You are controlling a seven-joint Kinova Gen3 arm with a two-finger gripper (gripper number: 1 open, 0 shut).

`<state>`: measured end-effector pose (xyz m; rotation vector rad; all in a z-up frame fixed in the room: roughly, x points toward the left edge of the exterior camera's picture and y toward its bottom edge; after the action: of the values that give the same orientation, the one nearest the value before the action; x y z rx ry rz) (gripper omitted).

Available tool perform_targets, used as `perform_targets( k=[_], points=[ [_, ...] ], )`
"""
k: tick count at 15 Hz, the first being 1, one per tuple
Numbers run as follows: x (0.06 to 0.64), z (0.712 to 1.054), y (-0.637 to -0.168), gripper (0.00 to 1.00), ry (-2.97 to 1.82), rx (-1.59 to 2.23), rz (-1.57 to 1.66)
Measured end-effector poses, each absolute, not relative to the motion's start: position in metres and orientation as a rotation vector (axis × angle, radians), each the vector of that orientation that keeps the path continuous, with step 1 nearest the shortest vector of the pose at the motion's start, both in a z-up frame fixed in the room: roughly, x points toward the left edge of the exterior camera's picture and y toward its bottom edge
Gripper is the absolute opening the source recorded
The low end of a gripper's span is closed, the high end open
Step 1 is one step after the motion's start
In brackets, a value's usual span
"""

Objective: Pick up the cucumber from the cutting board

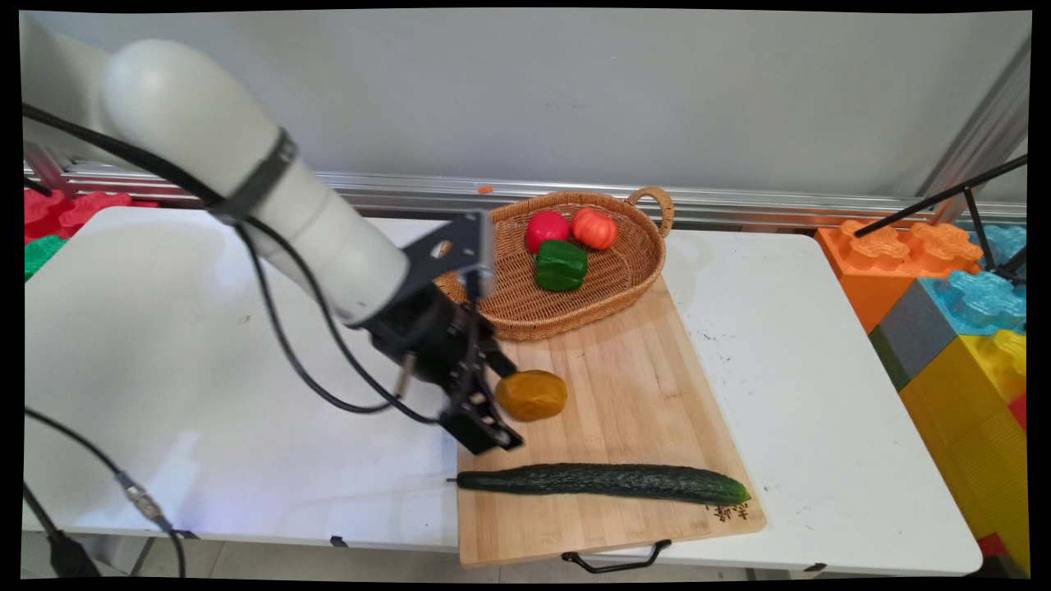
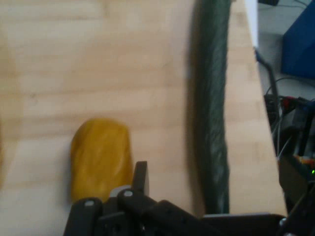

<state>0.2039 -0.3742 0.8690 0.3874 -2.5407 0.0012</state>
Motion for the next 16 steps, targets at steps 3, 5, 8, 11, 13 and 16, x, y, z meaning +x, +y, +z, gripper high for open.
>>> perform_targets(
  k=[3,5,8,11,13,16],
  points=[
    [0.177,0.86,-0.374,1.0,-2.528,0.334,0.011],
    [0.16,0.845,-0.374,1.0,-2.519,0.297,0.023],
    [0.147,0.824,-0.375,1.0,-2.509,0.273,0.031],
    [0.135,0.802,-0.377,1.0,-2.497,0.256,0.034],
    [0.129,0.786,-0.378,1.0,-2.491,0.244,0.033],
    [0.123,0.771,-0.38,1.0,-2.49,0.234,0.033]
  ],
)
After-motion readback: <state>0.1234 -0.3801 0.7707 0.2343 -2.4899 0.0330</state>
